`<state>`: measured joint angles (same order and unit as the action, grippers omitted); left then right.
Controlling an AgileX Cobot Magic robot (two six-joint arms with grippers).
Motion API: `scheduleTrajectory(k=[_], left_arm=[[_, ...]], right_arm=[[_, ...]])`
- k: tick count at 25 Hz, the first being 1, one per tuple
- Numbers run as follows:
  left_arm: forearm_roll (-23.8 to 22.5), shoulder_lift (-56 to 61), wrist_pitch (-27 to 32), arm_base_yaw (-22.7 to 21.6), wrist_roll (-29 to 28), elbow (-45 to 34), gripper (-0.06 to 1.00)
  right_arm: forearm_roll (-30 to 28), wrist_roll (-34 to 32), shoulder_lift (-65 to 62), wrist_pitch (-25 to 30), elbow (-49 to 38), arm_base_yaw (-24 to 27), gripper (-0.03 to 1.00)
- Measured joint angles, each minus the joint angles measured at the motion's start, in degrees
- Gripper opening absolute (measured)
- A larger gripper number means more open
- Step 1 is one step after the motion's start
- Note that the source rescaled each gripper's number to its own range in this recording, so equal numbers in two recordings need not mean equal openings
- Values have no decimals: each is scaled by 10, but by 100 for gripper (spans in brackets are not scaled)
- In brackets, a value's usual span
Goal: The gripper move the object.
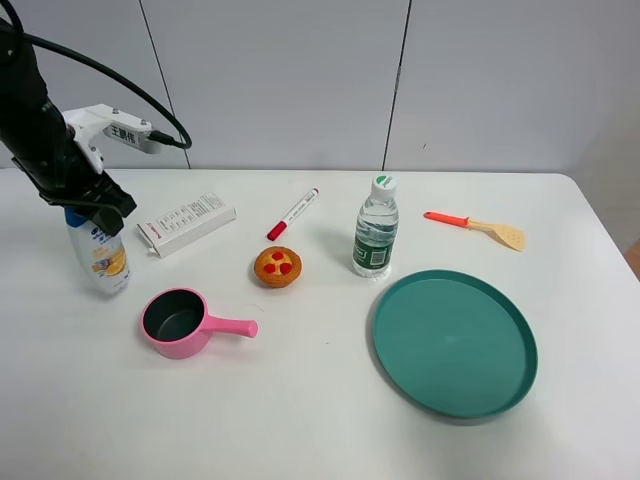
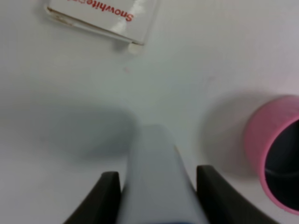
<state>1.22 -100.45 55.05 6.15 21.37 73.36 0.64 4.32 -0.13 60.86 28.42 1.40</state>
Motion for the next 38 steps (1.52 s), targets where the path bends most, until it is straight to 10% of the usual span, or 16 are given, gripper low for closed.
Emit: scheduleTrajectory(k=[21,28,38], left_arm=[[43,-49,-55,0,12,-12,1],[61,-49,-75,0,7,-29,77],[80,-17,-76,0,-19,-29,84]], right_arm=[[0,0,0,0,0,0,100],[0,0,0,0,0,0,100],[0,-1,0,0,0,0,100]])
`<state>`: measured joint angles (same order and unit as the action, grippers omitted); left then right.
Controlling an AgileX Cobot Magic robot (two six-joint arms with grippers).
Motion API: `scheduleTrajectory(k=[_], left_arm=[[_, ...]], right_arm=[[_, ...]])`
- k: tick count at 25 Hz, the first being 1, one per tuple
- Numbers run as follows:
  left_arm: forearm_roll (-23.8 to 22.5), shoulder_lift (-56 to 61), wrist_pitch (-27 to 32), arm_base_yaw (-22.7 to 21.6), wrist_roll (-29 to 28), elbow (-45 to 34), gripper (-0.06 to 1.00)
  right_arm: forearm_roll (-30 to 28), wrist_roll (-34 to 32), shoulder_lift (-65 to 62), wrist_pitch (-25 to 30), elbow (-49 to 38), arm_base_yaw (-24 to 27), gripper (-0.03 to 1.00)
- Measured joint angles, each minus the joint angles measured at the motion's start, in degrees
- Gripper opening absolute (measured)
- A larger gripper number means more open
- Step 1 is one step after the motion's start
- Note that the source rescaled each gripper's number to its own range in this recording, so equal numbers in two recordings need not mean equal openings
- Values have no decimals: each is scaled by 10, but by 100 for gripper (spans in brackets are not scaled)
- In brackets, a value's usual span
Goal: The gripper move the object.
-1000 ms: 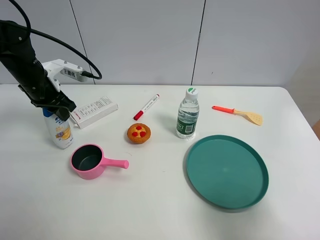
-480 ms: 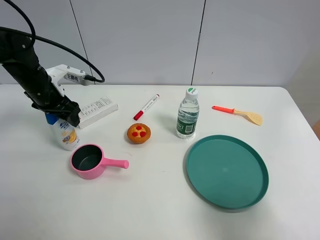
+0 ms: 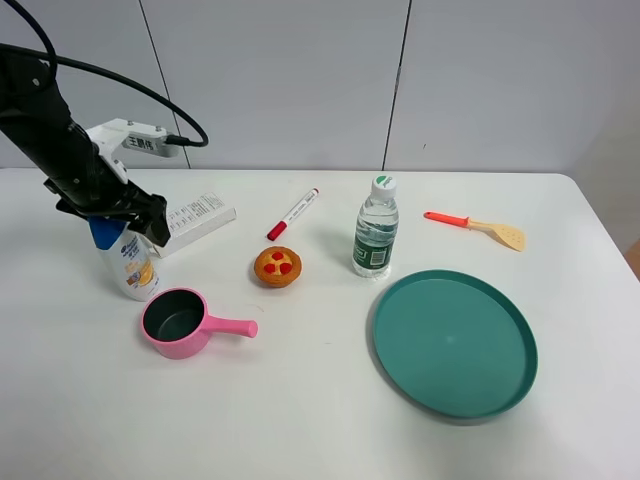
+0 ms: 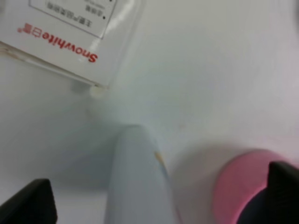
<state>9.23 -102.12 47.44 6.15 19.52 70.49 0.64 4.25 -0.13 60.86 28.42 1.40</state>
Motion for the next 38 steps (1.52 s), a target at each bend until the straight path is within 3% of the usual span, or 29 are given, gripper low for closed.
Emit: scheduleTrajectory(k=[8,14,24,30,38], left_arm=[[7,122,-36,0,-3,0,84],[51,255,-30,0,-3,0,84],[53,487,-19,0,-3,-16,84],[60,621,-52,0,-3,-135,84],[113,791,-65,0,-3,-307,84]], right_arm=[[0,0,0,0,0,0,100],[0,0,0,0,0,0,100],[0,0,0,0,0,0,100],[0,-1,0,0,0,0,100],[0,-2,0,0,0,0,100]])
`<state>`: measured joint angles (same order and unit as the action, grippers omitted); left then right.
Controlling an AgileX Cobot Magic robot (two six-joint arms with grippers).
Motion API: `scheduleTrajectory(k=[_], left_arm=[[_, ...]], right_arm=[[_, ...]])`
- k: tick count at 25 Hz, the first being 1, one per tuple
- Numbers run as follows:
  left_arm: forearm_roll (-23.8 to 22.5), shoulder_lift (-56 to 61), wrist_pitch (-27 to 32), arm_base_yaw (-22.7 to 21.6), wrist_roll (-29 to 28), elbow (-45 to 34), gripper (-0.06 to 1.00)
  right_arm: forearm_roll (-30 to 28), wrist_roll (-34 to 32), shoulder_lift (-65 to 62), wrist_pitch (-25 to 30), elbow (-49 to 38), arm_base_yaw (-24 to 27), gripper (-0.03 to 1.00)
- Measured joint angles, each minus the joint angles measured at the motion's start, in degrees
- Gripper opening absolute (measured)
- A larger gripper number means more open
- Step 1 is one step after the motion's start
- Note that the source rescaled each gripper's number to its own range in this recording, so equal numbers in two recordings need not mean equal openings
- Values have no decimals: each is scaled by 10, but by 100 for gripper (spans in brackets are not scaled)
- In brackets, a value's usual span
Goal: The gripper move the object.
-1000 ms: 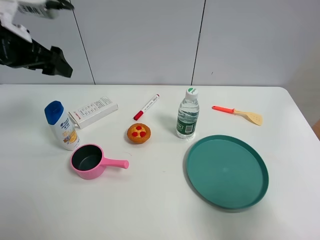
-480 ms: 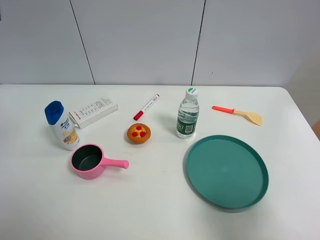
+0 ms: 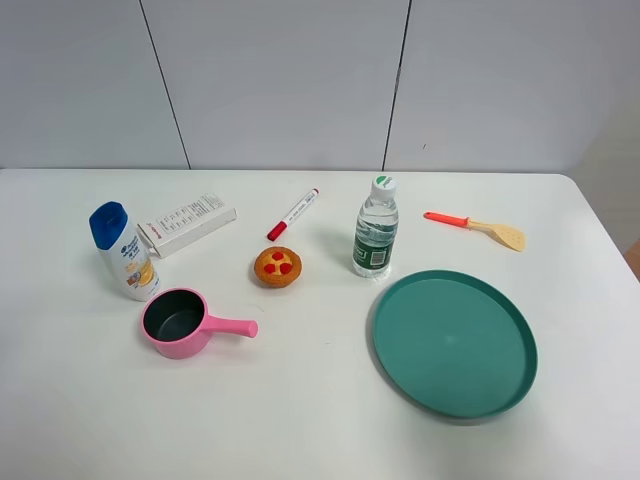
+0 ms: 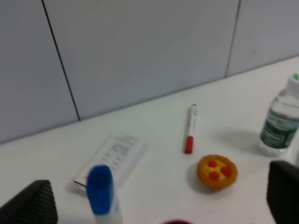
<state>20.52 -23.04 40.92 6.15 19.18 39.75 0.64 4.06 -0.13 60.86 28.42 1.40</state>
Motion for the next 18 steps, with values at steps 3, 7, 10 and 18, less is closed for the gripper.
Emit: scheduleTrajectory(k=[3,7,10,18], left_arm=[[-1,54,19,0,0,-26,84],[-32,119,73,0,-19,-27,84],[-69,159,116,0,-56,-31,84],[-125,234,145,0,-110,-85,84]], right_arm=[[0,0,0,0,0,0,100],[0,0,0,0,0,0,100],[0,0,0,0,0,0,100],[0,0,0,0,0,0,100]])
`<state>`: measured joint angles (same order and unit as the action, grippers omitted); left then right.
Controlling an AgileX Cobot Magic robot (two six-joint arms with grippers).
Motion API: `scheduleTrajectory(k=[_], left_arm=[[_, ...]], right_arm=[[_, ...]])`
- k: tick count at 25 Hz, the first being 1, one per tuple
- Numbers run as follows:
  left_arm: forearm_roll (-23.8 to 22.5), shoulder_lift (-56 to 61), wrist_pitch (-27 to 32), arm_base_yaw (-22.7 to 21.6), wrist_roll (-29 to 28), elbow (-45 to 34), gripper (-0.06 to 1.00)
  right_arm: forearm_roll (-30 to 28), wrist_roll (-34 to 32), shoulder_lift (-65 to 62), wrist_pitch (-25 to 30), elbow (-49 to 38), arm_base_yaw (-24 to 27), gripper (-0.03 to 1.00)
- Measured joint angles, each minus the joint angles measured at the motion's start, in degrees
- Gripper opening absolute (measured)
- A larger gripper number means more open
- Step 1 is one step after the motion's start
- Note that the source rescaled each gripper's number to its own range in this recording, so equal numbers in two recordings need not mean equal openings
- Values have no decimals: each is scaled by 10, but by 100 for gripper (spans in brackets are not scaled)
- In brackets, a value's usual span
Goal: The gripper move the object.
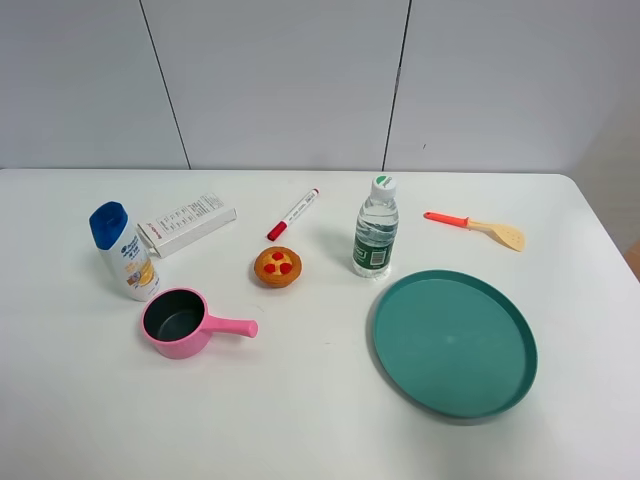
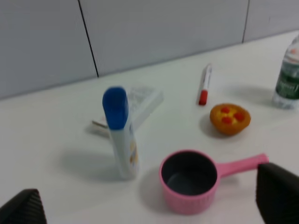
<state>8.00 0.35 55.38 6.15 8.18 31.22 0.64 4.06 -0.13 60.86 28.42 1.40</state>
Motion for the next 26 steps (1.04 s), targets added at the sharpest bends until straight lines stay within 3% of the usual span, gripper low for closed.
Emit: scheduleTrajectory(k=[9,26], left_arm=[[-29,0,51,0,-10,-17,84],[-31,0,53,0,-38,-18,84]], right_arm=[[0,0,0,0,0,0,100],[0,0,0,0,0,0,100]])
